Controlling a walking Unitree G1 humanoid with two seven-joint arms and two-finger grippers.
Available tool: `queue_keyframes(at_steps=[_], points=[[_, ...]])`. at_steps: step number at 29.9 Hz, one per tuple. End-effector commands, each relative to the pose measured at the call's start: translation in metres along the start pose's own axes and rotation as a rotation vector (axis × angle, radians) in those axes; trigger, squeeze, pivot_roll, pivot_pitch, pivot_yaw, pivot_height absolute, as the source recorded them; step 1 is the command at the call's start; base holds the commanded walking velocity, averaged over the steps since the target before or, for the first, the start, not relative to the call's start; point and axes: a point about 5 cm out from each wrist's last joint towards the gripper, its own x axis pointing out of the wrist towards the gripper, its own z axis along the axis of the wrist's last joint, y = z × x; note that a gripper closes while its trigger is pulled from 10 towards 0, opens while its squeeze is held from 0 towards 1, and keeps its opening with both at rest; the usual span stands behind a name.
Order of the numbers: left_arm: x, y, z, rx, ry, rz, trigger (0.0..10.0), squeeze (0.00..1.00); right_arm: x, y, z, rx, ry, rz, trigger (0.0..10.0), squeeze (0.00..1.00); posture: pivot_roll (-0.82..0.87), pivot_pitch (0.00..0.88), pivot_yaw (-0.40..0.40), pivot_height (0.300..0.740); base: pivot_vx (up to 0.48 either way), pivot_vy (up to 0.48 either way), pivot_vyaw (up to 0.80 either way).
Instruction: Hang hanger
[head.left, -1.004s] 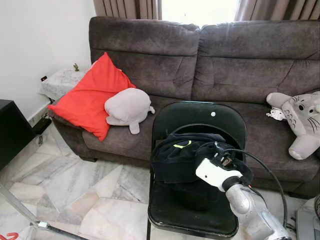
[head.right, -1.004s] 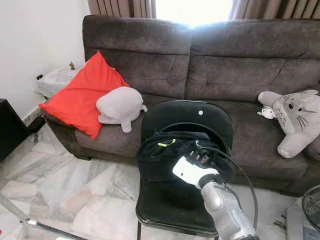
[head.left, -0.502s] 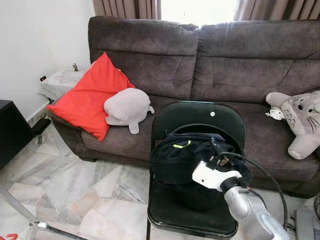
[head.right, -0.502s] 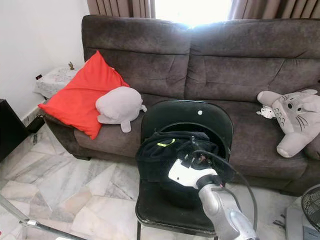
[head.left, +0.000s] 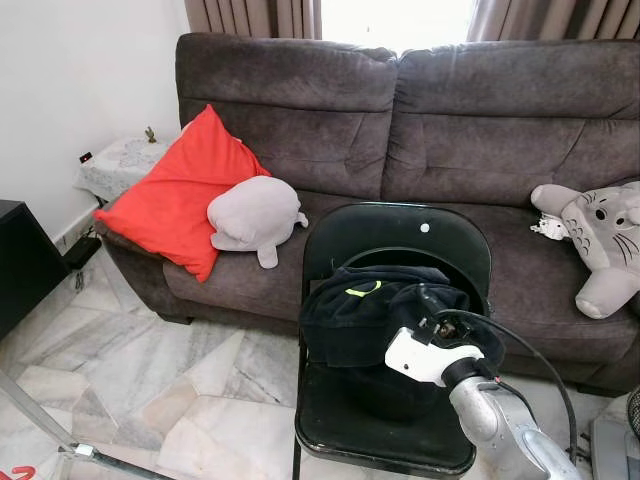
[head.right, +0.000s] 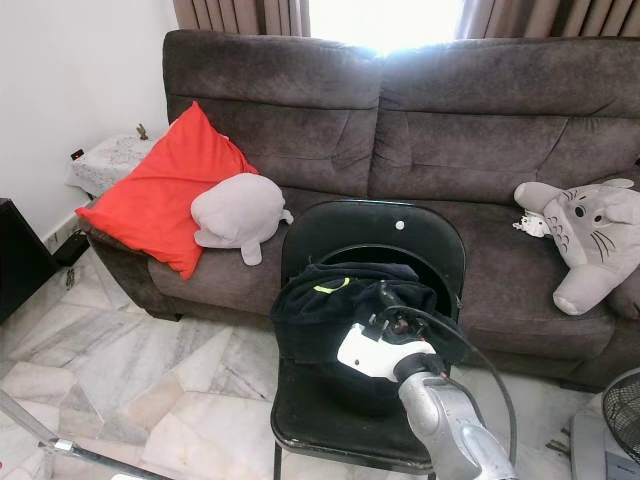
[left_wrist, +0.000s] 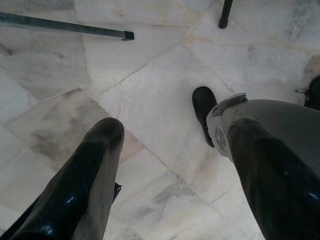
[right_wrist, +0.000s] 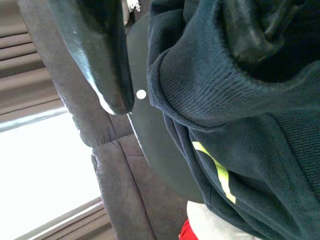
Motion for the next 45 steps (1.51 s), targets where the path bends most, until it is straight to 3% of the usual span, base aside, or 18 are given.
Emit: queue_keyframes(at_steps=[1,3,9,24,30,31,32,33,34,35,36,37,38,44,45], points=[[-0.001,0.004,-0.003,-0.004,0.01,0.014,10.0,0.0,0.004,0.001,-0.002,0.014,0.021,0.019,0.0,0.0,0.0,0.0,0.058,0.74,0.0,0.0,0.0],[-0.001,0.004,-0.003,-0.003,0.011,0.012,10.0,0.0,0.008,0.0,-0.006,0.068,0.063,0.013,0.0,0.0,0.0,0.0,0.059,0.74,0.0,0.0,0.0],[-0.001,0.004,-0.003,-0.008,0.011,0.014,10.0,0.0,0.02,-0.011,0.0,0.101,0.042,-0.015,0.0,0.0,0.01,0.0,0.053,0.74,0.0,0.0,0.0],[-0.001,0.003,-0.003,-0.014,0.01,0.017,10.0,0.0,0.02,-0.002,0.005,0.077,-0.004,0.045,0.0,0.0,0.02,0.0,0.052,0.74,0.0,0.0,0.0],[-0.001,0.004,-0.003,-0.014,0.009,0.019,10.0,0.0,0.021,-0.015,0.001,0.203,0.068,-0.055,0.0,0.0,0.02,0.0,0.051,0.74,0.0,0.0,0.0],[-0.001,0.004,-0.004,-0.015,0.008,0.021,10.0,0.0,0.021,-0.021,0.002,0.337,0.099,-0.114,0.0,0.0,0.02,0.0,0.052,0.74,0.0,0.0,0.0],[-0.001,0.004,-0.004,-0.015,0.008,0.021,10.0,0.0,0.021,-0.021,0.002,0.337,0.099,-0.114,0.0,0.0,0.02,0.0,0.052,0.74,0.0,0.0,0.0],[-0.001,0.004,-0.004,-0.014,0.009,0.023,10.0,0.0,0.021,-0.03,0.007,0.579,0.134,-0.203,0.0,0.0,0.02,0.0,0.053,0.74,0.0,0.0,0.0],[-0.001,0.004,-0.004,-0.013,0.009,0.023,10.0,0.0,0.021,-0.031,0.008,0.637,0.141,-0.222,0.0,0.0,0.02,0.0,0.053,0.74,0.0,0.0,0.0],[-0.001,0.005,-0.004,-0.014,0.009,0.024,10.0,0.0,0.021,-0.036,0.014,0.863,0.156,-0.281,0.0,0.0,0.02,0.0,0.052,0.74,0.0,0.0,0.0],[-0.001,0.005,-0.004,-0.013,0.01,0.024,10.0,0.0,0.021,-0.038,0.017,0.972,0.161,-0.306,0.0,0.0,0.02,0.0,0.052,0.74,0.0,0.0,0.0],[-0.001,0.005,-0.004,-0.013,0.01,0.024,10.0,0.0,0.021,-0.038,0.017,0.972,0.161,-0.306,0.0,0.0,0.02,0.0,0.052,0.74,0.0,0.0,0.0],[-0.001,0.005,-0.005,-0.013,0.01,0.025,10.0,0.0,0.02,-0.039,0.023,1.151,0.179,-0.349,0.0,0.0,0.02,0.0,0.052,0.74,0.0,0.0,0.0],[-0.002,0.005,-0.006,-0.013,0.013,0.027,10.0,0.0,0.016,-0.009,0.039,1.567,0.36,-0.287,0.0,0.0,0.03,0.0,0.053,0.74,0.0,0.0,0.0],[-0.002,0.005,-0.006,-0.013,0.013,0.027,10.0,0.0,0.015,-0.007,0.04,1.592,0.377,-0.284,0.0,0.0,0.03,0.0,0.053,0.74,0.0,0.0,0.0]])
